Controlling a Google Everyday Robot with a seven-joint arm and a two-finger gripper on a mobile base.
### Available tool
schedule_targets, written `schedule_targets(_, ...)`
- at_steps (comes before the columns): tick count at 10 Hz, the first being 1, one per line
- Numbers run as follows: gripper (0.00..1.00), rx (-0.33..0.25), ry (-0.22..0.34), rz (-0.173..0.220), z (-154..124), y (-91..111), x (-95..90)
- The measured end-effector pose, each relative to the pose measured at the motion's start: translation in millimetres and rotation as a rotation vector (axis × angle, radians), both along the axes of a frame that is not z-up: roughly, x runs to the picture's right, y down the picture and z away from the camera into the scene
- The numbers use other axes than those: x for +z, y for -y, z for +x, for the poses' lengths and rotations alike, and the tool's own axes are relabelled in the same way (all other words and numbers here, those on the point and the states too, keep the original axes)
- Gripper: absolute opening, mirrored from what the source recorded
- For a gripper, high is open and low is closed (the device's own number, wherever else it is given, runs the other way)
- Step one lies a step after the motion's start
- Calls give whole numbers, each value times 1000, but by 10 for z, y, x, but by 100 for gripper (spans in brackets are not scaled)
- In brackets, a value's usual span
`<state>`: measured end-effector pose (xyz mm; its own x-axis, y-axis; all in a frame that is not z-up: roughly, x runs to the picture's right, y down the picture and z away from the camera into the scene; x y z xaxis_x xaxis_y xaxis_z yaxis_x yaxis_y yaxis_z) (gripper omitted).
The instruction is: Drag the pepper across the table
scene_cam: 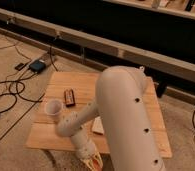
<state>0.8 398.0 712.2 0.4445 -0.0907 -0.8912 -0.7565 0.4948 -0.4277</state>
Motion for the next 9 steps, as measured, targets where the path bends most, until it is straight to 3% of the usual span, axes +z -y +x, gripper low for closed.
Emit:
schedule_targets(4, 77, -2, 0, 20, -68, 100, 167)
schedule_targets(6, 80, 12, 12, 35, -110, 144, 204)
schedule_targets(9, 80, 20, 31, 22, -134, 147, 179)
